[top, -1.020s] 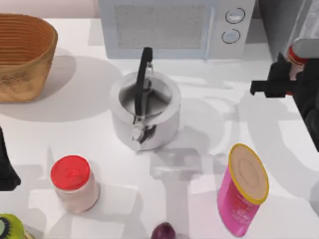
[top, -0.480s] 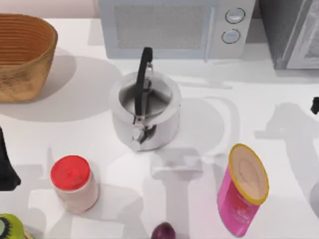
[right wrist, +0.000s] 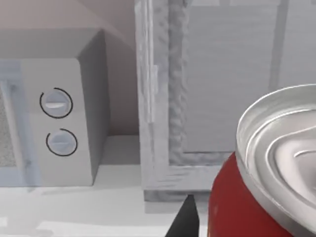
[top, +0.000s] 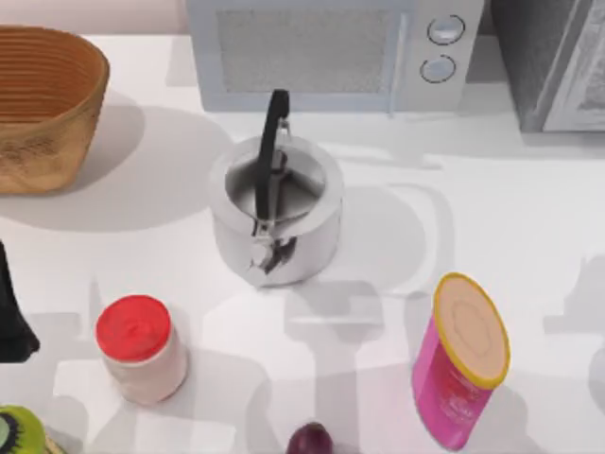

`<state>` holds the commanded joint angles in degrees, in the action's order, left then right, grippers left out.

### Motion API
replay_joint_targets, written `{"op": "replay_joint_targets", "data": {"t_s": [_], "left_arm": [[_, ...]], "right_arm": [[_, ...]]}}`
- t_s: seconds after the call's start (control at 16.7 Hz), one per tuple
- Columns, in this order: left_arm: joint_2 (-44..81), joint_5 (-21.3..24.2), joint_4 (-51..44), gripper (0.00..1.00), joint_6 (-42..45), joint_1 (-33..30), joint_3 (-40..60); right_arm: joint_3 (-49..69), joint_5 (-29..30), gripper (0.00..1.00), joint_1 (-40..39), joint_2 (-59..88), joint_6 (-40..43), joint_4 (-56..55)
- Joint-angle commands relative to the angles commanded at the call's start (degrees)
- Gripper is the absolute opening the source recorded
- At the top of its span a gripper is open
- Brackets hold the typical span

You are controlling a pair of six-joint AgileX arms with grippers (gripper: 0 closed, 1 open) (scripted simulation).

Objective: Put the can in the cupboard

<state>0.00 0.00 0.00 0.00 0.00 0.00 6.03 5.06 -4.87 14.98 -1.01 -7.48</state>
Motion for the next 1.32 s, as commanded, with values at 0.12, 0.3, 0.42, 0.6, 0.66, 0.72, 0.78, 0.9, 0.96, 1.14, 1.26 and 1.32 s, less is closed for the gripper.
{"op": "replay_joint_targets", "data": {"t_s": [0.12,0.3,0.42,0.6,0.66,0.72,0.78,0.9,0.96,1.14,1.26,1.32], "left_arm": [[0.0,0.0,0.0,1.0,0.0,0.0,0.0],[0.0,0.0,0.0,1.0,0.0,0.0,0.0],[0.0,0.0,0.0,1.0,0.0,0.0,0.0],[0.0,0.0,0.0,1.0,0.0,0.0,0.0],[0.0,0.0,0.0,1.0,0.0,0.0,0.0],[0.0,0.0,0.0,1.0,0.0,0.0,0.0],[0.0,0.0,0.0,1.0,0.0,0.0,0.0],[0.0,0.0,0.0,1.0,0.0,0.0,0.0],[0.0,0.0,0.0,1.0,0.0,0.0,0.0],[0.0,0.0,0.0,1.0,0.0,0.0,0.0],[0.0,0.0,0.0,1.0,0.0,0.0,0.0],[0.0,0.0,0.0,1.0,0.0,0.0,0.0]], "right_arm": [[-2.74,-2.2,0.0,2.24,-6.84,0.53,3.37],[-5.43,-4.52,0.0,4.39,-13.52,0.94,6.72],[-6.03,-5.06,0.0,4.87,-14.98,1.01,7.48],[-6.03,-5.06,0.0,4.87,-14.98,1.01,7.48],[-5.89,-4.99,0.0,4.69,-14.74,0.9,7.38],[-5.87,-4.99,0.0,4.69,-14.72,0.9,7.39],[-5.27,-4.98,0.0,4.53,-14.2,0.88,7.52],[-2.23,-4.86,0.0,3.85,-11.57,0.84,8.23],[0.2,-4.69,0.0,3.39,-9.52,0.81,8.81],[10.89,-3.7,0.0,1.88,-0.99,0.75,11.39],[20.24,-2.64,0.0,0.87,6.27,0.72,13.68],[25.39,-2.01,0.0,0.37,10.22,0.7,14.95]]}}
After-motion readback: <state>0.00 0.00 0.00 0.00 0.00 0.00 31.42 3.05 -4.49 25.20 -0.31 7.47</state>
